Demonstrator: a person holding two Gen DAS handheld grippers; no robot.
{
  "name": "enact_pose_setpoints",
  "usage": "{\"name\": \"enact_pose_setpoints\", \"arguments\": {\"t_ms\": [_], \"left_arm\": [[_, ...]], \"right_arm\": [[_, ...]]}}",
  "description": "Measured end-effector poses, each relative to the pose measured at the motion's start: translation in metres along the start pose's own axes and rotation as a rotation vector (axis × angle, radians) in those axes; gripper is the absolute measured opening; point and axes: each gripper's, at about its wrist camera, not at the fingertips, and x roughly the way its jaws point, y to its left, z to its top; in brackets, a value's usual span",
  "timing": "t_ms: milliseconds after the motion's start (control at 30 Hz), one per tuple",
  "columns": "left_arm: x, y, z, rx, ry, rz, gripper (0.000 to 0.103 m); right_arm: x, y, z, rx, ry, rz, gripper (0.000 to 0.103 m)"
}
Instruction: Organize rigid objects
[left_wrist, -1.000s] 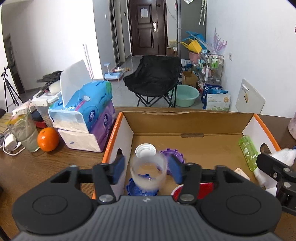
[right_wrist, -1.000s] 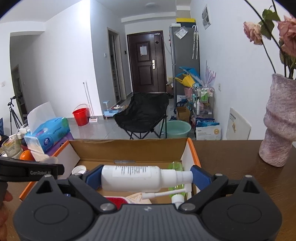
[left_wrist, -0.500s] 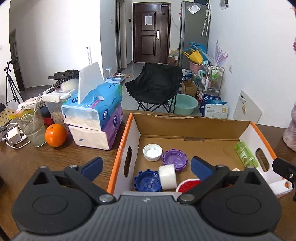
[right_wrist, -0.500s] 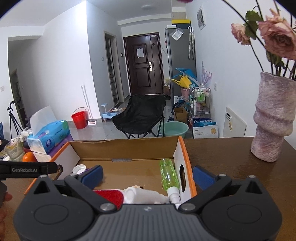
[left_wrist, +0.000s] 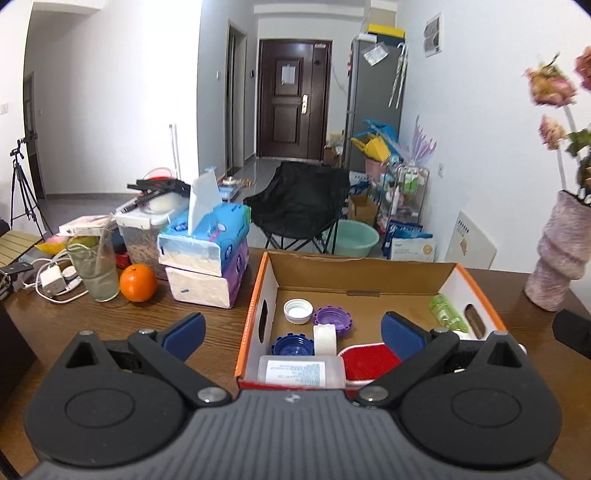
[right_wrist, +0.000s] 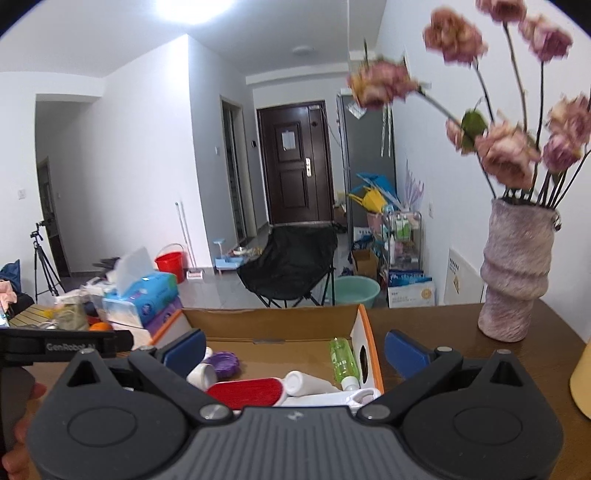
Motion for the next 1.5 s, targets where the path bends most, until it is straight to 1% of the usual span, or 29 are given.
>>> {"name": "enact_pose_setpoints", "arguments": {"t_ms": [133,267,400,567,700,833,933,1033,1233,1367,1500], "left_arm": [[-0.037,0.004,-0.008,-0.007,-0.042,-0.016,0.103],[-0.077,0.008,-0.024,-0.006,-0.080,-0.031,0.103],[-0.121,0.009,-0.043,0.024,-0.135,-0.009,0.103],[-0.178,0.015,-0.072,0.038,-0.179,-0.031,0.103],[-0.223,0.020,-0.101,0.065,-0.214,-0.016,0.103],[-0.263,0.024,-0.131,0.092,-0.225,-0.009,0.103],[-0.288,0.025,-0.149,0.105,-0.242,-0.001,0.103],[-0.306,0.028,-0.165,0.091,-0.242,-0.002,0.103],[-0.323,0.030,-0.194,0.074,-0.198,-0.026,0.103],[-0.331,0.033,-0.205,0.068,-0.184,-0.015,0.103],[-0.341,0.035,-0.210,0.067,-0.197,-0.001,0.103]], "right_arm": [[-0.040,0.010,-0.002,-0.024,-0.046,0.013,0.103],[-0.079,0.015,-0.010,-0.026,-0.079,0.019,0.103],[-0.122,0.021,-0.023,-0.046,-0.114,0.029,0.103],[-0.177,0.030,-0.045,-0.077,-0.151,0.025,0.103],[-0.222,0.039,-0.065,-0.085,-0.181,-0.004,0.103],[-0.267,0.048,-0.091,-0.111,-0.198,-0.020,0.103],[-0.293,0.052,-0.109,-0.142,-0.187,-0.018,0.103],[-0.312,0.054,-0.124,-0.144,-0.172,-0.029,0.103],[-0.334,0.056,-0.147,-0.120,-0.145,-0.028,0.103],[-0.342,0.060,-0.157,-0.113,-0.128,-0.019,0.103],[-0.350,0.063,-0.160,-0.109,-0.134,-0.012,0.103]]}}
